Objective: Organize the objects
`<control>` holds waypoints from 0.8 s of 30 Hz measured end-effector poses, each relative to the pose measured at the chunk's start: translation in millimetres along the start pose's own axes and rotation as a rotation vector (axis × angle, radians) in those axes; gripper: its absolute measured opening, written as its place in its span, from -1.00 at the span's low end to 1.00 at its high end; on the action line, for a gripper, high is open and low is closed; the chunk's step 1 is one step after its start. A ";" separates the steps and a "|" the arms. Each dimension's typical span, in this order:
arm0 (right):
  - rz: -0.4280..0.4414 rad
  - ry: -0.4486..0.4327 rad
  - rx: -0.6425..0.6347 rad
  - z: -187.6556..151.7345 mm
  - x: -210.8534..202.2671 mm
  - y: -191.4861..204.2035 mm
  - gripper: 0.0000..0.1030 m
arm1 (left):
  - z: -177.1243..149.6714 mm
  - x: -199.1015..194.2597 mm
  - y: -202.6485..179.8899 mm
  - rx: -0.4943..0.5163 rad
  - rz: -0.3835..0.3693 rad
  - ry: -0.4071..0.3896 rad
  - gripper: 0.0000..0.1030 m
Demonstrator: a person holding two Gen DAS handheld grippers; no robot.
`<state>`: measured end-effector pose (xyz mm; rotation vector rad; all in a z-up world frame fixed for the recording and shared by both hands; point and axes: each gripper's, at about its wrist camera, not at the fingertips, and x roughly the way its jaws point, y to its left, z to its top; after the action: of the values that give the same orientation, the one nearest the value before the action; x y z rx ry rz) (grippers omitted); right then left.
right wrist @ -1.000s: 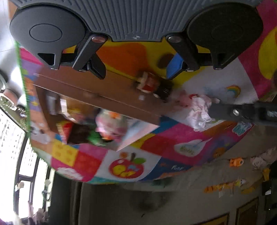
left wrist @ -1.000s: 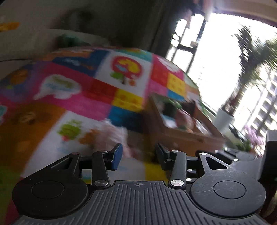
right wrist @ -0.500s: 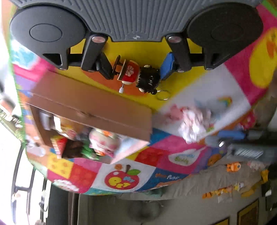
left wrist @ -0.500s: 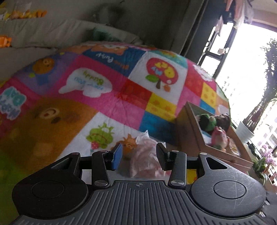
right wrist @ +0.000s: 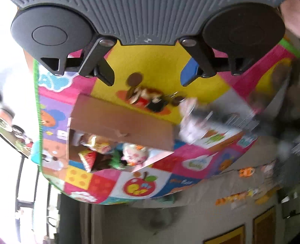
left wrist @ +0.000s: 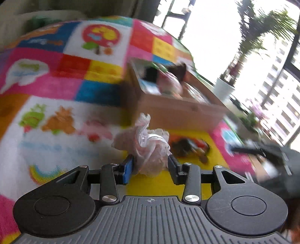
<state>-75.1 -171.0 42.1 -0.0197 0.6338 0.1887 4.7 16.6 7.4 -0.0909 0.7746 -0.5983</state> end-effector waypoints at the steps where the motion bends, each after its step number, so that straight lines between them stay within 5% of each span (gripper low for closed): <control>1: -0.012 -0.009 0.021 2.3 1.8 -4.1 0.51 | -4.8 -1.6 -2.2 0.005 -0.007 0.013 -0.16; 6: -0.149 -0.023 0.103 14.5 20.6 -28.1 0.18 | -19.2 -8.1 -5.0 0.013 0.023 0.026 -0.16; 9: -0.197 0.003 0.140 15.0 33.1 -40.7 0.15 | -18.3 -10.7 -1.1 -0.010 0.033 0.016 -0.17; 17: 0.064 0.103 0.056 -1.6 19.6 -14.9 0.15 | -8.7 -20.3 18.6 -0.081 0.114 -0.043 -0.17; 24: 0.113 0.039 -0.023 9.3 7.1 10.8 0.23 | -2.9 -34.0 37.0 -0.146 0.221 -0.092 -0.17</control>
<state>-66.0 -158.5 45.8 -0.0095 0.6717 0.3056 1.2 66.1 16.0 -0.1633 0.7265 -0.3254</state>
